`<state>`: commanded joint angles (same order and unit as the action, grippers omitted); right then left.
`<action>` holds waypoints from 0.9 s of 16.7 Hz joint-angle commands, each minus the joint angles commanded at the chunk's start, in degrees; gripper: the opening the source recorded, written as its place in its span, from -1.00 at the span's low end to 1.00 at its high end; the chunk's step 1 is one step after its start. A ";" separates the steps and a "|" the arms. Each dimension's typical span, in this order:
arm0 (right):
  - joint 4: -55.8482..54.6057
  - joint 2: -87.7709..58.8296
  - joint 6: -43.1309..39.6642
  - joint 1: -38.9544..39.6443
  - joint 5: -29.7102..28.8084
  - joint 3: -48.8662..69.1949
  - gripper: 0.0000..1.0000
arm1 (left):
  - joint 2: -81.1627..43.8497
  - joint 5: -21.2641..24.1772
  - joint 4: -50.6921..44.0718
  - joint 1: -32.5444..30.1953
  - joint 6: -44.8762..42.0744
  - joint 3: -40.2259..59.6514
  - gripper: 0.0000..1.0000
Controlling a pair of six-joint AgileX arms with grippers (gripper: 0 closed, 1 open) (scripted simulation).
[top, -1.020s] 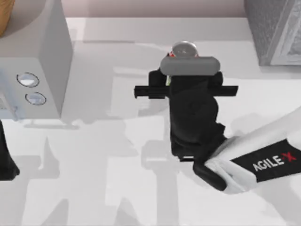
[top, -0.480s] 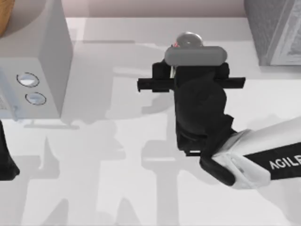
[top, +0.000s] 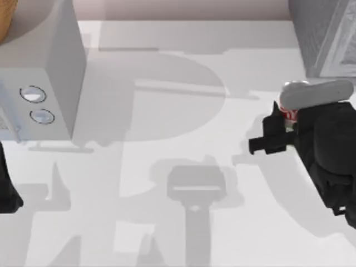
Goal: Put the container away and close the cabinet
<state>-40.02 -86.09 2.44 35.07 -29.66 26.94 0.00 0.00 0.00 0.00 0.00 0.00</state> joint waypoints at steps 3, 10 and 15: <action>9.45 19.32 1.09 -7.73 9.66 -10.52 -1.00 | 0.00 0.00 0.00 0.00 0.00 0.00 1.00; 29.28 65.99 0.64 -26.04 25.24 -24.28 -1.00 | 0.00 0.00 0.00 0.00 0.00 0.00 1.00; 38.29 83.14 -1.79 -33.70 29.19 -26.80 -1.00 | 0.00 0.00 0.00 0.00 0.00 0.00 1.00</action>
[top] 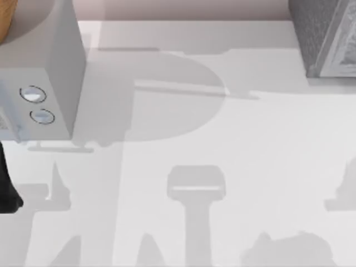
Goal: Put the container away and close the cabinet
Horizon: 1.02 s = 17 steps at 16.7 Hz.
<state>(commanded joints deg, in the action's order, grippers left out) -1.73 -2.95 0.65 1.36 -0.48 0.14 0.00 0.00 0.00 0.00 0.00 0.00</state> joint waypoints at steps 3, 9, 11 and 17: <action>1.72 2.95 -0.65 -1.36 0.48 -0.14 -1.00 | 0.00 0.00 0.00 0.00 0.00 0.00 1.00; 1.81 2.11 -0.47 -1.05 0.36 0.64 -1.00 | 0.00 0.00 0.00 0.00 0.00 0.00 1.00; 2.68 -0.79 -0.36 -0.52 0.03 3.68 -1.00 | 0.00 0.00 0.00 0.00 0.00 0.00 1.00; 8.59 -19.57 -0.14 2.16 -2.67 26.80 -1.00 | 0.00 0.00 0.00 0.00 0.00 0.00 1.00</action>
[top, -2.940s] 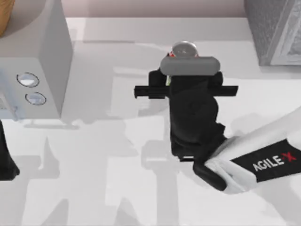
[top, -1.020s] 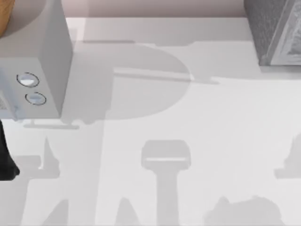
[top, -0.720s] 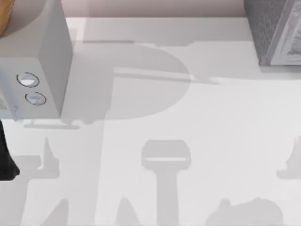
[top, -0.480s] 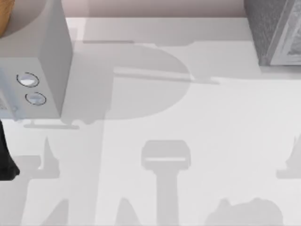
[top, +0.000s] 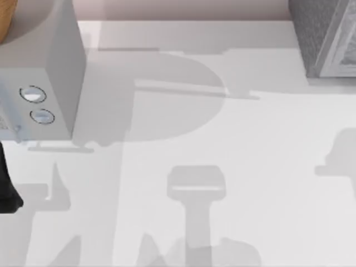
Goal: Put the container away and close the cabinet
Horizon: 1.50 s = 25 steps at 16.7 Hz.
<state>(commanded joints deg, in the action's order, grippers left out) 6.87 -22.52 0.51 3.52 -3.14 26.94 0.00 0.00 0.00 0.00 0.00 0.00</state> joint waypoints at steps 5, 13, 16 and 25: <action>6.79 -20.93 0.10 2.65 -3.29 28.52 -1.00 | 0.00 0.00 0.00 0.00 0.00 0.00 1.00; 15.50 -48.47 0.43 6.32 -7.32 66.32 -1.00 | 0.00 0.00 0.00 0.00 0.00 0.00 1.00; 16.94 -52.95 0.51 7.00 -7.95 72.22 -1.00 | 0.00 0.00 0.00 0.00 0.00 0.00 1.00; 17.72 -55.39 0.67 6.73 -7.80 74.97 -1.00 | 0.00 0.00 0.00 0.00 0.00 0.00 1.00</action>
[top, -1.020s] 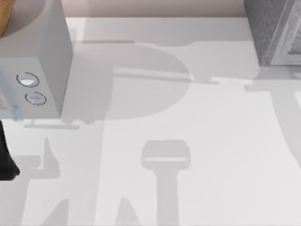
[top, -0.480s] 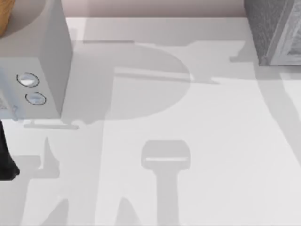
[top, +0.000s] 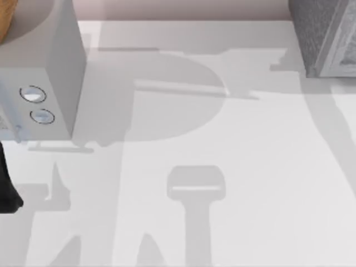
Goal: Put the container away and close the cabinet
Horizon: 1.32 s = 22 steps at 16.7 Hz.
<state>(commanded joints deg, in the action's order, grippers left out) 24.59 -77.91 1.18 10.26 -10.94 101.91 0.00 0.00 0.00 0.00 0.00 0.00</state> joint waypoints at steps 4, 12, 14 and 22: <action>3.16 -9.11 -0.01 -0.83 0.70 11.19 -1.00 | 0.00 0.00 0.00 0.00 0.00 0.00 1.00; 11.59 -33.47 -0.06 -3.56 2.97 46.04 -1.00 | 0.00 0.00 0.00 0.00 0.00 0.00 1.00; 13.10 -37.91 -0.09 -4.14 3.47 52.05 -1.00 | 0.00 0.00 0.00 0.00 0.00 0.00 1.00; 14.45 -41.94 -0.14 -4.68 3.96 56.97 -1.00 | 0.00 0.00 0.00 0.00 0.00 0.00 1.00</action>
<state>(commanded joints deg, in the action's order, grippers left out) 39.04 -119.85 1.04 5.57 -6.98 158.87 0.00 0.00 0.00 0.00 0.00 0.00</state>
